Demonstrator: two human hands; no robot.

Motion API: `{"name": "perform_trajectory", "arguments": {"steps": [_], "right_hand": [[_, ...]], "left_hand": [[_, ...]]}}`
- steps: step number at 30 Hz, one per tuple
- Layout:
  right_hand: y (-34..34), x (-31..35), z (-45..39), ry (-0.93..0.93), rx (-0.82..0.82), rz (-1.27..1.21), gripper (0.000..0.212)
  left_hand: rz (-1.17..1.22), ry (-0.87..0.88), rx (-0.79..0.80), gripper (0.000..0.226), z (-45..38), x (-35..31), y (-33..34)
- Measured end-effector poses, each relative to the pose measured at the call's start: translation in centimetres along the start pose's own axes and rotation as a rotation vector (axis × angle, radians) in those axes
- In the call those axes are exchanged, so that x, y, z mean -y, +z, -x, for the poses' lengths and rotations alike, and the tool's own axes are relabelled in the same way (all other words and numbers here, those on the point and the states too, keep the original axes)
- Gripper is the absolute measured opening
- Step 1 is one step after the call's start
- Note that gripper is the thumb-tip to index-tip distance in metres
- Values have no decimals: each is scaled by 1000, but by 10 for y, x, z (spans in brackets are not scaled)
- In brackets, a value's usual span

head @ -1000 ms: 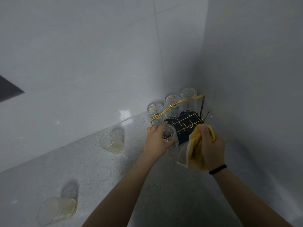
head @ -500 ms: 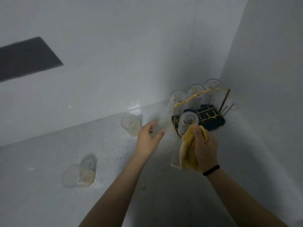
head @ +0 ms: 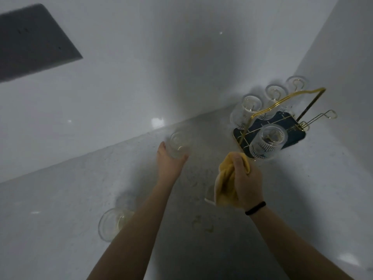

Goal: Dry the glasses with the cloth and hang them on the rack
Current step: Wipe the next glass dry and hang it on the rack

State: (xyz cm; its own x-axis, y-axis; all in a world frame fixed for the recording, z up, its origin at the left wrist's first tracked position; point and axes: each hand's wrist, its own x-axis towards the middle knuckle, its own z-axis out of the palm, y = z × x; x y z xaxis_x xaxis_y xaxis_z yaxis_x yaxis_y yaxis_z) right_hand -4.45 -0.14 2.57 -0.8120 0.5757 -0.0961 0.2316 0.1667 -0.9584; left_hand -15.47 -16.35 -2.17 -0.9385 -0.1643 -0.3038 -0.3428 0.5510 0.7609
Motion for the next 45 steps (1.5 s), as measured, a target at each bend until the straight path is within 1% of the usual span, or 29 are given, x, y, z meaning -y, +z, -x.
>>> {"name": "perform_trajectory", "arguments": {"steps": [3, 6, 8, 11, 14, 16, 18, 19, 20, 21, 23, 24, 25, 26, 28, 29, 30, 32, 33, 34, 35, 36, 37, 39, 40, 41, 42, 43, 45], "right_hand": [[8, 2, 0, 39, -6, 23, 38], [12, 0, -6, 77, -26, 17, 38], [12, -1, -9, 110, -28, 17, 37], [5, -3, -12, 60, -3, 37, 32], [-3, -3, -9, -57, 107, 112, 36], [-5, -5, -5, -111, 169, 159, 30], [-4, 3, 8, -118, 241, 39, 25], [-2, 10, 15, -135, 275, -40, 35], [0, 16, 22, -171, 306, -95, 53], [1, 25, 30, -226, 335, -111, 63], [1, 38, 41, -335, 342, -121, 62], [-3, 45, 41, -331, 328, -146, 57], [-9, 53, 37, -268, 308, -185, 51], [-17, 62, 35, -155, 308, -248, 47], [-31, 68, 28, 96, 362, -328, 50], [-34, 73, 31, 123, 381, -342, 52], [-36, 76, 41, 51, 362, -335, 52], [-33, 77, 68, -300, 283, -214, 49], [-29, 71, 78, -486, 273, -103, 49], [-29, 65, 84, -610, 276, -15, 51], [-30, 63, 82, -612, 296, 7, 53], [-36, 68, 77, -507, 315, -41, 57], [-44, 76, 72, -331, 331, -133, 62], [-61, 85, 53, 14, 429, -275, 57], [-65, 87, 49, 93, 475, -308, 54], [-67, 89, 52, 84, 492, -332, 53], [-66, 87, 59, -8, 476, -331, 52], [-63, 85, 71, -133, 428, -287, 51], [-59, 75, 90, -349, 356, -161, 55]], "left_hand": [[77, -21, 74, 104, -16, -3, 4], [87, 4, 117, 97, -29, 0, 14], [141, 14, 127, 93, -32, 2, 20], [219, 4, 143, 86, -24, -3, 18], [360, -7, 174, 79, -8, -12, 9], [498, -11, 248, 85, 10, -23, 1], [602, 2, 319, 89, 38, -38, -6], [627, 28, 351, 86, 54, -45, -9], [651, 70, 395, 79, 70, -53, -12], [668, 114, 437, 68, 85, -57, -13], [700, 177, 483, 49, 109, -68, -19], [699, 188, 475, 45, 119, -73, -23], [704, 200, 484, 45, 125, -77, -25], [700, 211, 495, 48, 134, -81, -28], [709, 169, 508, 62, 150, -85, -32], [722, 135, 509, 67, 154, -85, -32], [717, 119, 487, 68, 159, -88, -33], [723, 116, 440, 61, 165, -89, -35], [735, 114, 428, 59, 163, -88, -35], [745, 110, 417, 63, 168, -90, -37], [751, 94, 411, 72, 172, -89, -37], [745, 77, 405, 79, 178, -91, -38], [744, 78, 408, 79, 183, -91, -36], [754, 96, 441, 63, 190, -91, -34], [751, 94, 455, 53, 192, -92, -35], [732, 87, 455, 45, 193, -95, -36], [711, 75, 442, 42, 195, -98, -37], [697, 67, 417, 47, 194, -99, -38], [693, 69, 373, 73, 194, -99, -35]]}}
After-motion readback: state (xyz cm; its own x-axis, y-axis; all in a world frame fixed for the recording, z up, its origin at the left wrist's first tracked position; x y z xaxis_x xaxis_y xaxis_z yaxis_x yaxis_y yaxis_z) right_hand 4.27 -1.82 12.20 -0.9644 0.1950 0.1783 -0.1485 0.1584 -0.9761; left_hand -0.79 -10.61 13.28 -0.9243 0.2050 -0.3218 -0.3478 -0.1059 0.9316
